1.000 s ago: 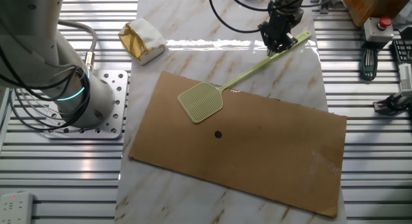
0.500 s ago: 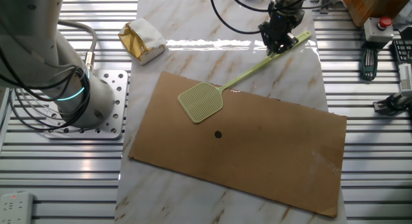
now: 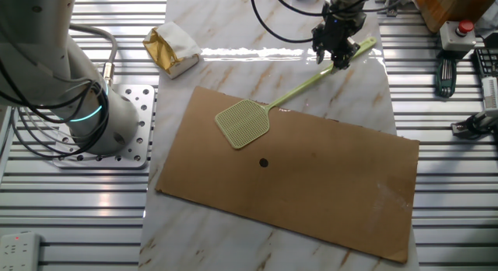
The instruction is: Swat with a flyswatter
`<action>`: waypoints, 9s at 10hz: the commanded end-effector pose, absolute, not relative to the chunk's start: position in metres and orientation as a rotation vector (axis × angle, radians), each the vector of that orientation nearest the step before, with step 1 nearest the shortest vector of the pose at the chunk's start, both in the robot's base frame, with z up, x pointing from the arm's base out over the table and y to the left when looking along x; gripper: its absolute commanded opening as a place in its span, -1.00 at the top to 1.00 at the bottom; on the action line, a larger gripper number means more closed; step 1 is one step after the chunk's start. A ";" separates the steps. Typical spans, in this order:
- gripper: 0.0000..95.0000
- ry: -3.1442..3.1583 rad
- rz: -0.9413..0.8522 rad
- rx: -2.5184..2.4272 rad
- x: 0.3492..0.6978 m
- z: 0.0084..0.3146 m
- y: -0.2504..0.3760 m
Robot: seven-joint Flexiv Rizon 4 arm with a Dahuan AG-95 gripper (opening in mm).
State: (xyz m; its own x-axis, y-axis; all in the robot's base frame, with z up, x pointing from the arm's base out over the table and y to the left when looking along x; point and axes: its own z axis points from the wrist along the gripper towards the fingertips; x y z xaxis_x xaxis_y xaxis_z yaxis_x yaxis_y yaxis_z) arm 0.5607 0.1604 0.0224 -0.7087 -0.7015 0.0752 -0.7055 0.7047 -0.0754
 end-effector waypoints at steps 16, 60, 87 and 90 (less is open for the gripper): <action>1.00 -2.905 0.167 1.120 0.560 0.009 0.161; 1.00 -3.184 -0.005 -0.002 0.595 0.085 -0.064; 1.00 -3.107 -0.015 0.049 0.601 0.074 -0.071; 1.00 -3.102 0.010 0.077 0.604 0.069 -0.074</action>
State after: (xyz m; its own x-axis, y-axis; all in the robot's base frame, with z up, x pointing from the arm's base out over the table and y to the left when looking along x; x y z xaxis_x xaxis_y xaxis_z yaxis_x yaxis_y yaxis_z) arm 0.6057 -0.0742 0.0672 -0.9976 -0.0555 0.0410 -0.0559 0.9984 -0.0092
